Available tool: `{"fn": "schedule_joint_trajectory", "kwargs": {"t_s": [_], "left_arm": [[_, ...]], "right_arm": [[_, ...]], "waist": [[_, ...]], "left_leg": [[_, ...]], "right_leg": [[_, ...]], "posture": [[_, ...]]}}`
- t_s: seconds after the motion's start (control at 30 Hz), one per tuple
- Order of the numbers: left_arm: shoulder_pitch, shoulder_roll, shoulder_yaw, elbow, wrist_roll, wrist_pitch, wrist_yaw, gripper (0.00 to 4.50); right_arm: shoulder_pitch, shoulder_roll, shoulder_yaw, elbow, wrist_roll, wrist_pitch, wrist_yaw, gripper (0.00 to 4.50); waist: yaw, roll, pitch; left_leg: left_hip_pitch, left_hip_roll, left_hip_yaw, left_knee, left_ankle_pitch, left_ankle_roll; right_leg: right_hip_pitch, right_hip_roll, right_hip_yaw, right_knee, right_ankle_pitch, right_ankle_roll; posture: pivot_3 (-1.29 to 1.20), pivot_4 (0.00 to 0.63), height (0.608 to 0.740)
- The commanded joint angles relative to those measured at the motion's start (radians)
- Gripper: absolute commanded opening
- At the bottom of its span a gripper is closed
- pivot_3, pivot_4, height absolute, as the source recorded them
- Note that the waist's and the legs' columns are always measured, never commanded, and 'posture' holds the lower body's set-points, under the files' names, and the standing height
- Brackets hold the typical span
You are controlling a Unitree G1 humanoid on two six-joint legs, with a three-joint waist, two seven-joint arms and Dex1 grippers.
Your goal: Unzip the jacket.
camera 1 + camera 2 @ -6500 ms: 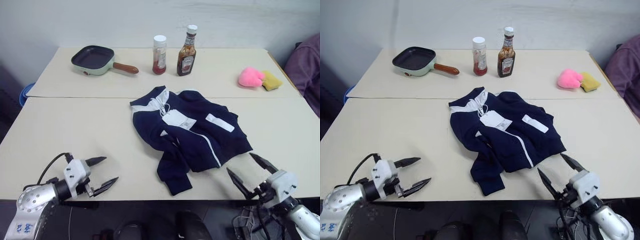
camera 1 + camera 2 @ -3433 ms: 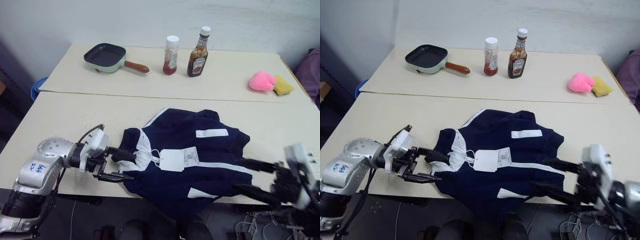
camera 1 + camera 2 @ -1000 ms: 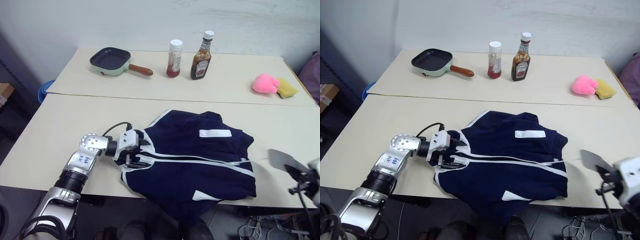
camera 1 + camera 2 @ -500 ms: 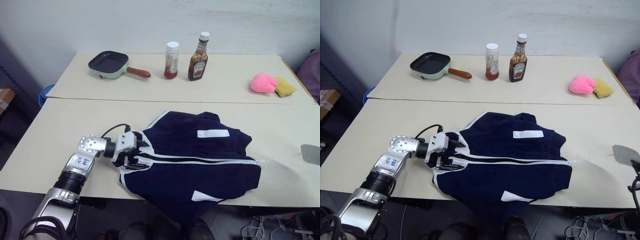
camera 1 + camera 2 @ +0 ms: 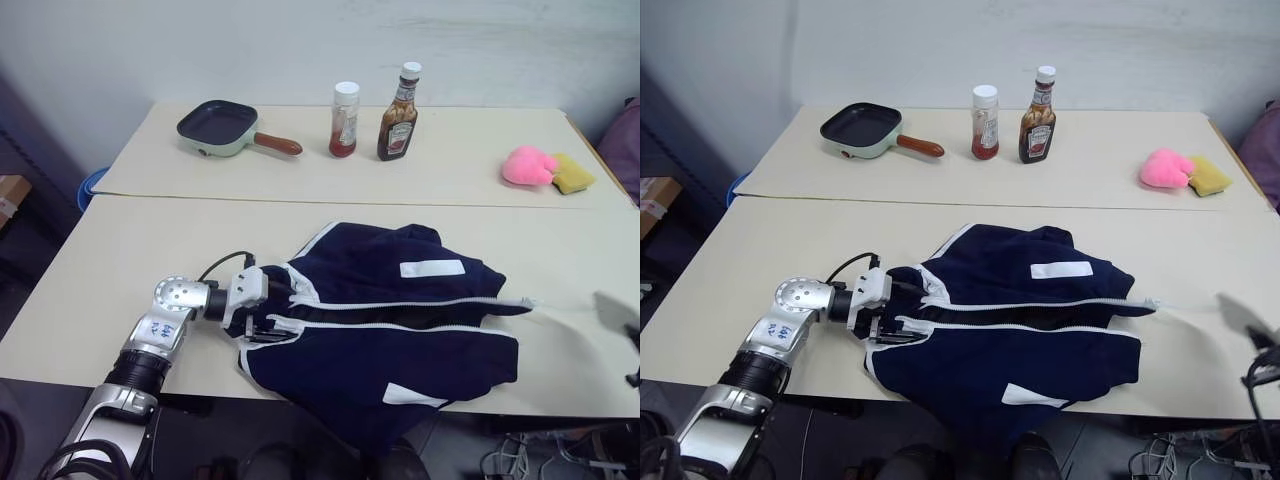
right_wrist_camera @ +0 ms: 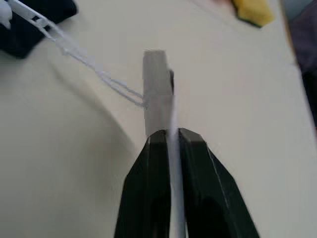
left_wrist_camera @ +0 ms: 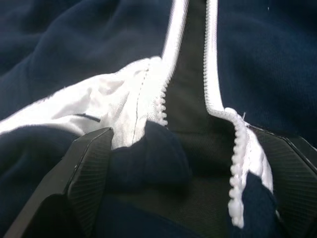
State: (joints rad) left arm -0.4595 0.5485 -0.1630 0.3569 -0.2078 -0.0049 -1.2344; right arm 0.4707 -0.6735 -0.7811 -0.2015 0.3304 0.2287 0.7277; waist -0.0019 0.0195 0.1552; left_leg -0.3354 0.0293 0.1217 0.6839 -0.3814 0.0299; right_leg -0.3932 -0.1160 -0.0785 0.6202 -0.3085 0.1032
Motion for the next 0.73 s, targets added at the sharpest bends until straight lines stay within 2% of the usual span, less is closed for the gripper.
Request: {"fn": "schedule_joint_trajectory", "kwargs": {"t_s": [0.03,0.2,0.3,0.4,0.53,0.63,0.73], "left_arm": [[0.045,0.028,0.034,-0.113,-0.114,0.132,-0.075,4.50],[0.099,0.143,0.152,-0.218,-0.219,0.220,-0.123,4.50],[0.151,0.204,0.189,-0.200,-0.196,0.148,-0.149,4.50],[0.193,0.229,0.224,-0.170,-0.163,0.040,-0.140,4.50],[0.265,0.222,0.277,-0.184,-0.155,-0.065,-0.087,4.50],[0.306,0.221,0.290,-0.204,-0.159,-0.082,-0.061,4.50],[0.348,0.218,0.309,-0.244,-0.178,-0.078,-0.042,4.50]], "right_arm": [[0.046,0.028,-0.052,-0.080,0.087,-0.062,0.079,1.69],[0.097,0.078,-0.191,-0.136,0.223,-0.219,0.186,3.49],[0.140,0.055,-0.206,-0.196,0.357,-0.192,0.301,4.47],[0.128,0.027,-0.165,-0.252,0.362,-0.239,0.362,4.47],[0.126,0.008,0.028,-0.293,0.270,-0.339,0.496,4.47],[0.101,0.029,0.150,-0.258,0.219,-0.386,0.513,4.47],[0.060,0.056,0.204,-0.194,0.184,-0.436,0.490,4.47]], "waist": [[-0.002,-0.001,0.001],[-0.002,-0.010,0.008],[-0.004,-0.010,0.009],[-0.004,-0.010,0.009],[-0.002,-0.014,0.012],[0.001,-0.014,0.013],[0.000,-0.014,0.013]], "left_leg": [[0.000,0.000,0.000,0.000,0.000,0.001],[-0.001,0.001,0.000,0.000,0.000,-0.001],[0.000,0.001,0.000,-0.001,0.000,-0.001],[0.000,0.001,0.000,-0.001,0.000,-0.001],[-0.001,0.001,-0.001,-0.002,-0.001,-0.002],[-0.001,0.001,-0.002,-0.003,-0.002,-0.002],[-0.002,0.001,-0.002,-0.003,-0.003,-0.001]], "right_leg": [[0.000,0.000,0.000,0.000,0.000,0.000],[-0.001,0.001,0.000,0.000,0.000,0.000],[-0.001,0.000,0.001,-0.001,0.000,0.000],[-0.001,-0.001,0.001,-0.002,-0.001,-0.001],[-0.002,-0.002,0.001,-0.002,-0.001,-0.002],[-0.003,-0.002,0.000,-0.002,-0.002,-0.003],[-0.003,-0.002,0.000,-0.001,-0.002,-0.004]], "posture": [[0.00,0.150,0.740],[0.00,0.150,0.740],[0.00,0.150,0.740],[0.00,0.150,0.740],[0.00,0.150,0.740],[0.00,0.150,0.740],[0.00,0.150,0.740]]}}
